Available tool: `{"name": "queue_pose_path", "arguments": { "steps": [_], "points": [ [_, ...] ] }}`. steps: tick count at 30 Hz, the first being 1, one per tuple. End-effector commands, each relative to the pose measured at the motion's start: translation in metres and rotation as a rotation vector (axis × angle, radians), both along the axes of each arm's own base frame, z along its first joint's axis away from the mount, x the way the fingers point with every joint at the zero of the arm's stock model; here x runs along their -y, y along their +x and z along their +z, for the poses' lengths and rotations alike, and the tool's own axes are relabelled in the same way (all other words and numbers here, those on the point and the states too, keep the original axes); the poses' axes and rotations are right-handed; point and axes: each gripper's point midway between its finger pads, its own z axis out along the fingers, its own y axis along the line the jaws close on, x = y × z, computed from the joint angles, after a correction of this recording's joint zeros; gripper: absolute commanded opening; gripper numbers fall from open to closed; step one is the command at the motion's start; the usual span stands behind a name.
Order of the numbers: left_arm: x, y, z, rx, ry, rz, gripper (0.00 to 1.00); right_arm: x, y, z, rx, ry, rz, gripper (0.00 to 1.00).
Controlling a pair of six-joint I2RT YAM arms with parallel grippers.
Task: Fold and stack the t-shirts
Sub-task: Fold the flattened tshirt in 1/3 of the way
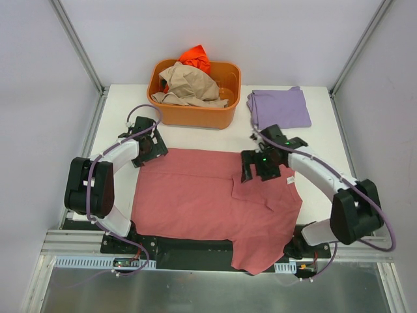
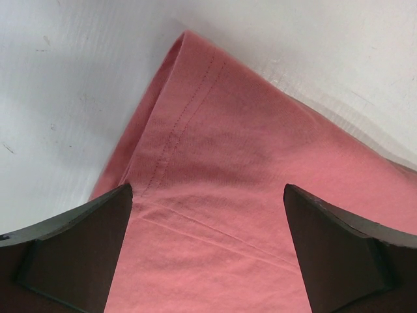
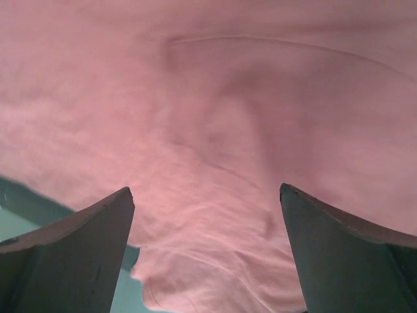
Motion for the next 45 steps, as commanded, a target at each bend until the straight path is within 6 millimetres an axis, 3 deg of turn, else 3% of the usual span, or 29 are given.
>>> {"name": "queue_pose_path", "arguments": {
  "steps": [1, 7, 12, 23, 30, 35, 39, 45],
  "points": [
    [-0.006, 0.005, 0.002, -0.006, 0.015, 0.02, 0.99, 0.054, 0.028, -0.004, 0.032, -0.016, -0.314, 0.96],
    [-0.004, 0.006, -0.007, -0.033, 0.008, 0.024, 0.99, 0.071, 0.07, -0.031, -0.003, 0.03, -0.42, 0.96],
    [-0.008, 0.005, -0.014, -0.055, 0.003, 0.044, 0.99, 0.108, 0.096, -0.059, -0.061, -0.098, -0.536, 0.96],
    [-0.005, 0.035, -0.022, -0.073, -0.034, 0.066, 0.99, 0.137, 0.154, -0.075, -0.06, -0.134, -0.537, 0.96],
    [-0.008, 0.056, -0.021, -0.061, -0.028, 0.077, 0.99, 0.143, 0.188, -0.066, 0.011, -0.141, -0.509, 0.96],
    [-0.018, 0.065, -0.016, -0.044, -0.009, 0.102, 0.99, 0.145, 0.2, -0.062, 0.046, -0.144, -0.504, 0.96],
    [-0.016, 0.068, -0.008, -0.027, -0.021, 0.092, 0.99, 0.145, 0.199, -0.049, 0.076, -0.139, -0.505, 0.96],
    [-0.021, 0.056, 0.021, 0.024, -0.012, 0.122, 0.99, 0.148, 0.186, -0.007, 0.175, -0.141, -0.515, 0.96]
  ]
}}
